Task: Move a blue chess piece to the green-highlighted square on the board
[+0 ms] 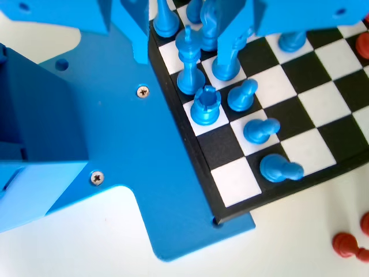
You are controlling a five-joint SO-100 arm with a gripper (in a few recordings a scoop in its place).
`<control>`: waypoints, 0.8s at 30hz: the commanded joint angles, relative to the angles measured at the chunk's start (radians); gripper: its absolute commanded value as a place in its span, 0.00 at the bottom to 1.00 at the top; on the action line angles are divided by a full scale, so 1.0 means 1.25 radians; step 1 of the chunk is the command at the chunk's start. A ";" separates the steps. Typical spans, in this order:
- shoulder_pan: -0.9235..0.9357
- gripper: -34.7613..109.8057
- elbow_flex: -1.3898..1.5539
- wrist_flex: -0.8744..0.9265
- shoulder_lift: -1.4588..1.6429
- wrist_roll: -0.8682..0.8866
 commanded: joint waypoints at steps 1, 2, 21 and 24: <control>0.002 0.33 -0.012 -0.007 0.025 -0.013; 0.001 0.32 -0.007 -0.013 0.025 -0.013; -0.031 0.25 -0.012 0.009 0.026 -0.016; -0.049 0.25 -0.052 0.081 0.026 -0.001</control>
